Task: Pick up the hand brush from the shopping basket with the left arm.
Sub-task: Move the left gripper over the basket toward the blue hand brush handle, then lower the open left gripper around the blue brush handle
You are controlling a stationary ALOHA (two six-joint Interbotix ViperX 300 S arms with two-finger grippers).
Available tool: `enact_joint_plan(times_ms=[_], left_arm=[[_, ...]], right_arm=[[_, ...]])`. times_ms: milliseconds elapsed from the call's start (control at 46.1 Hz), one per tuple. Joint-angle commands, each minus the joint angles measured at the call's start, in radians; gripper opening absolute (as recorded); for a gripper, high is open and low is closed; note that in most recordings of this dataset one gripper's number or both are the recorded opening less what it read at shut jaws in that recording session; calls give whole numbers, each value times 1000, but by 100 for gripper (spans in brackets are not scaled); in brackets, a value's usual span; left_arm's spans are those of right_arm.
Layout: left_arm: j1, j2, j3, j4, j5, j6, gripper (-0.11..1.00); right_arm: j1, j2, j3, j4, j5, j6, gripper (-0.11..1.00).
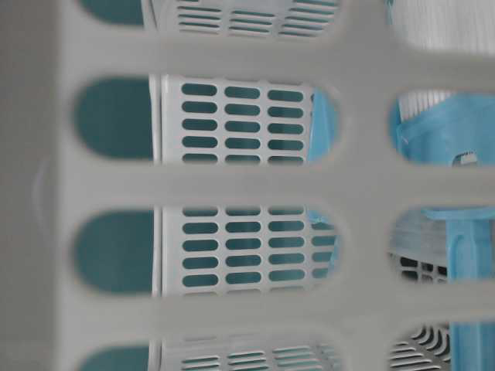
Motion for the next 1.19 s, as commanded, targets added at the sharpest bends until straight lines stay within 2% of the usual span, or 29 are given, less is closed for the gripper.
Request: enact_joint_plan(times_ms=[0, 195, 412, 543, 564, 629, 738, 803, 868, 933, 1172], left_arm=[[-14, 63, -95, 3, 61, 3, 0], [-37, 178, -178, 3, 207, 2, 0], [-55, 259, -235, 3, 244, -6, 0], [-57, 293, -250, 3, 275, -12, 1], [-58, 299, -255, 3, 281, -18, 3], [-64, 324, -264, 2, 298, -32, 19], [-87, 382, -282, 3, 321, -77, 57], [-103, 416, -293, 3, 327, -101, 75], [-118, 457, -311, 3, 341, -127, 87], [-133, 489, -328, 3, 350, -147, 91], [-172, 630, -391, 3, 362, -201, 91]], right_arm=[[-8, 14, -18, 5, 3, 3, 0], [-8, 15, -18, 6, 8, 29, 0], [-8, 17, -18, 6, 35, 40, 1], [-8, 17, -18, 5, 37, 40, 14], [-8, 17, -18, 6, 37, 40, 18], [-9, 17, -18, 6, 37, 37, 32], [-11, 14, -18, 6, 32, 34, 59], [-14, 11, -20, 6, 29, 35, 69], [-14, 8, -18, 6, 28, 37, 74], [-14, 8, -18, 6, 32, 37, 75], [-15, 8, -18, 6, 38, 37, 75]])
